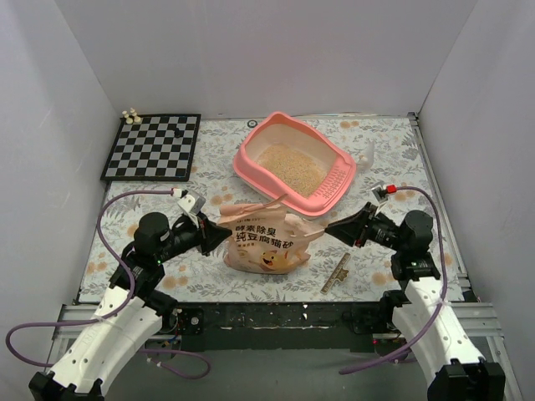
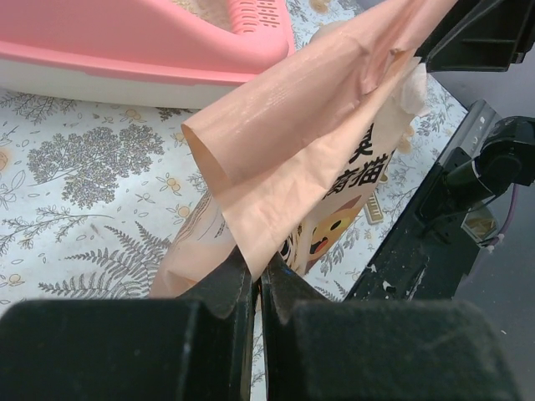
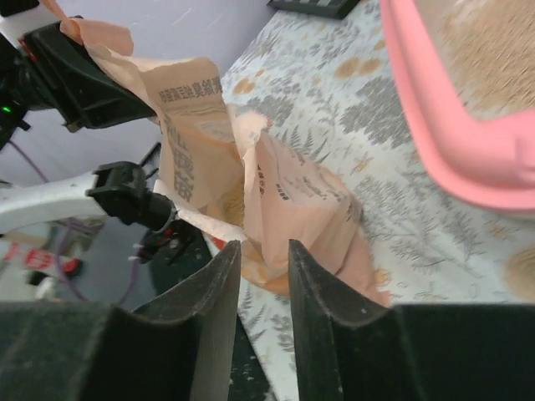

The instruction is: Fill the litter box with clean litter

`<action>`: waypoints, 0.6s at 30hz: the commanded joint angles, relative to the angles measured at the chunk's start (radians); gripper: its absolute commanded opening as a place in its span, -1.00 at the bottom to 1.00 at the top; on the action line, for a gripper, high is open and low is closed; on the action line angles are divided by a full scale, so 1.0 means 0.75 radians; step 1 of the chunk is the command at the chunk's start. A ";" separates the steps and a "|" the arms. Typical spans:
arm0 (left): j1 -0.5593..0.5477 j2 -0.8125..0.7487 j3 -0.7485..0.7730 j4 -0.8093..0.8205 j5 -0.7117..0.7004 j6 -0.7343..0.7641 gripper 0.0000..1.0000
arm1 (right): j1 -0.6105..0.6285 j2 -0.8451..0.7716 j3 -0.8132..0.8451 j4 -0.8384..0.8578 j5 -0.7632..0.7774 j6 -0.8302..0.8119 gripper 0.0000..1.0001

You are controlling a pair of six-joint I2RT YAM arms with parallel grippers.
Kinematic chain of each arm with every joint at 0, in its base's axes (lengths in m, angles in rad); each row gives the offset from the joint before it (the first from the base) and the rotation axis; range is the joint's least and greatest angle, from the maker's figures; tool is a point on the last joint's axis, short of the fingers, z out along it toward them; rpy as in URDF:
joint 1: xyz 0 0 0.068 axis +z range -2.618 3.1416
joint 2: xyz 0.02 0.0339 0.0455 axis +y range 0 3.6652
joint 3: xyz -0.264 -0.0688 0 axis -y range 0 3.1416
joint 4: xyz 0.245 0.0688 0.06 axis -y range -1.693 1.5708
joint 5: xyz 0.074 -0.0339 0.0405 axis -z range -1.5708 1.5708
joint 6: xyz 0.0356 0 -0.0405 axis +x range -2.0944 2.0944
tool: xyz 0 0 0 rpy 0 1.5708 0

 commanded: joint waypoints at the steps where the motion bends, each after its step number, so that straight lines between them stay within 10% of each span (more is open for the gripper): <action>1: 0.016 -0.015 0.023 0.074 -0.042 0.018 -1.00 | -0.013 -0.129 -0.040 0.069 0.082 -0.098 -0.15; 6: 0.018 0.002 0.009 0.080 -0.042 0.018 -1.00 | -0.001 -0.262 -0.221 0.369 0.107 -0.032 0.16; 18: 0.018 0.008 -0.018 0.145 0.020 -0.004 -1.00 | 0.145 -0.162 -0.151 0.476 0.105 -0.445 0.22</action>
